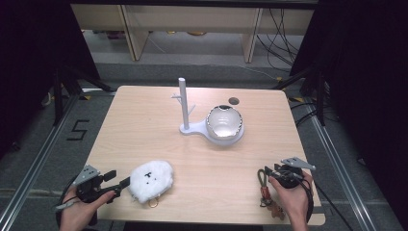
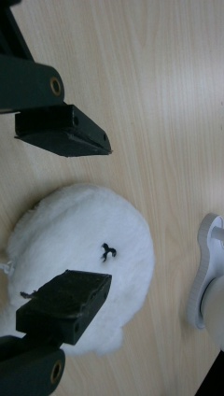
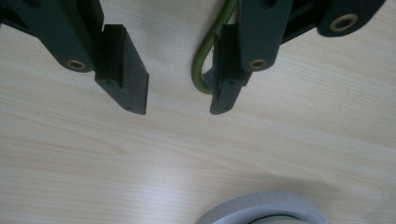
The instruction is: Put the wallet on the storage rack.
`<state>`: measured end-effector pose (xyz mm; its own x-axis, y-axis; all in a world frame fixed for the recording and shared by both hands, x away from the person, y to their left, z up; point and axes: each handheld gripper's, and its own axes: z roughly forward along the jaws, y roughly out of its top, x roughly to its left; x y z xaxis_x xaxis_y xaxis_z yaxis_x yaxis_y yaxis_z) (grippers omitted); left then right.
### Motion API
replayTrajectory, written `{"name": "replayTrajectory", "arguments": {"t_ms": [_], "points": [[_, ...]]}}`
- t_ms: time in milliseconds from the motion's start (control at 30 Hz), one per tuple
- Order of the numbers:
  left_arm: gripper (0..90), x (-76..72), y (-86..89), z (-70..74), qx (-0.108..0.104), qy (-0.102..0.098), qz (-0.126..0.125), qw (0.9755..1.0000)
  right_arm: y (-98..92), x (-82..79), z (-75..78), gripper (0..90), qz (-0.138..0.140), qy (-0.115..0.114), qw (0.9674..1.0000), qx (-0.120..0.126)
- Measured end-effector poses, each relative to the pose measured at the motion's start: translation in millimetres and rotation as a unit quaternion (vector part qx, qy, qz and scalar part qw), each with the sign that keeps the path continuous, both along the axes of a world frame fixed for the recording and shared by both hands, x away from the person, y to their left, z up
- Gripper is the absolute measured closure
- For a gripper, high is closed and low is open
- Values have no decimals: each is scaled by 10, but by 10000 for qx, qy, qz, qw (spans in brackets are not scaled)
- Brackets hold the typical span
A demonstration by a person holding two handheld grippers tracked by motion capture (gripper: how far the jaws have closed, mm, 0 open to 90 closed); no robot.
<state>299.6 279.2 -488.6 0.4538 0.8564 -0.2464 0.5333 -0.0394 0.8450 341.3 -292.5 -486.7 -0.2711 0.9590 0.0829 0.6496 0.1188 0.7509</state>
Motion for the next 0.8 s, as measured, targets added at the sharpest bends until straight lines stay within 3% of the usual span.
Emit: {"name": "replayTrajectory", "arguments": {"t_ms": [100,333,400,467,533,633,800], "points": [[310,12,-13,54,-44,-34,-52,10000,18,24,-4,572,-24,37,10000,9],[312,58,-39,134,86,289,-111,9995,37,16,26,562,65,39,9999,91],[312,97,-51,138,101,357,-192,9991,74,-1,45,559,-95,131,9997,190],[313,139,-56,164,183,451,-244,9985,78,1,57,559,-155,93,9998,118],[313,197,-51,184,240,502,-328,9979,90,1,66,557,-146,106,9996,215],[315,285,-39,230,417,689,-499,9955,84,11,62,553,-50,38,10000,30],[322,310,-96,213,300,833,-436,9951,105,-13,70,550,-8,3,10000,25]]}}
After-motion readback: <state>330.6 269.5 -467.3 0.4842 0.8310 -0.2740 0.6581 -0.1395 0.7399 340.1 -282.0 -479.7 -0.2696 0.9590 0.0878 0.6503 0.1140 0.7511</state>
